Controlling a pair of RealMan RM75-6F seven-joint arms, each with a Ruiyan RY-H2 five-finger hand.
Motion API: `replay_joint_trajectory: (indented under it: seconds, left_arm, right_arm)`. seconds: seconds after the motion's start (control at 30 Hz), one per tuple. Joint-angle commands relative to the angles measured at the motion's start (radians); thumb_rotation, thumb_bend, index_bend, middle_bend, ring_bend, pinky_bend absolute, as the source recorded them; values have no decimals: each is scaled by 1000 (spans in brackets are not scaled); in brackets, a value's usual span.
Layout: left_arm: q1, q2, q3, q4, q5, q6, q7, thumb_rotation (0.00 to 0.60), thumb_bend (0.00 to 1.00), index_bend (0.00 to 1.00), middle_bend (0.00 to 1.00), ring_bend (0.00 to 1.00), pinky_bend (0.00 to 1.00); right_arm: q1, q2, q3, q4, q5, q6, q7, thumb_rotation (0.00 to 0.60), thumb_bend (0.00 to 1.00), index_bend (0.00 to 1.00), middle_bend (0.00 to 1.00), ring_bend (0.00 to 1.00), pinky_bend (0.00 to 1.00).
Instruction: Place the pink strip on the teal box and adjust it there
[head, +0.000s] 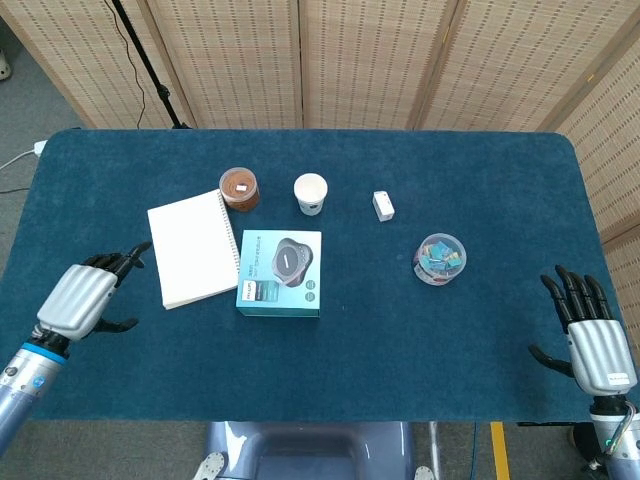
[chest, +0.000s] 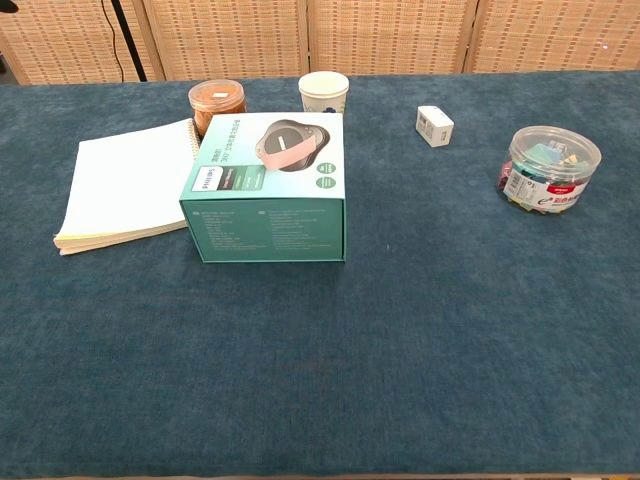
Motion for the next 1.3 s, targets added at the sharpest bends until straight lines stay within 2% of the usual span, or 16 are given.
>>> replay_joint_trajectory:
  seconds: [0.03,0.23,0.43,0.63,0.83,0.97,1.1,1.3]
  left_arm:
    - [-86,-26,-35,-106,-172,-33,225,600,0,47,97,19,3]
    - [-181,-107,-54,-149,-364,-19,404,600,0,72,2,0,0]
    - [-309,-221,-80,-128,-538,-16,510,600,0,91,0,0,0]
    - [-396,-313,-86,-113,-639,-4,552,600,0,130,0,0,0]
    - [-465,-368,-89,-109,-744,45,602,600,0,163,0,0,0]
    - [-501,-400,-105,-90,-814,42,591,597,0,187,0,0,0]
    - [-532,-430,-110,-66,-858,20,569,507,0,213,0,0,0]
    - [-584,-490,-99,-21,-899,18,567,494,0,215,0,0,0]
  right_arm:
    - [-11,10,15,0,8,-16,26,600,0,44,0,0,0]
    - [-21,14,33,-3,7,-28,45,600,0,45,0,0,0]
    - [-31,16,46,-8,1,-39,40,600,0,45,0,0,0]
    - [-37,17,56,-9,-7,-48,44,600,0,45,0,0,0]
    - [-44,20,64,-12,-13,-54,53,600,0,45,0,0,0]
    - [-48,22,67,-15,-20,-56,57,600,0,45,0,0,0]
    - [-52,25,70,-18,-25,-56,62,600,0,45,0,0,0]
    - [-57,30,77,-22,-30,-60,71,600,0,45,0,0,0]
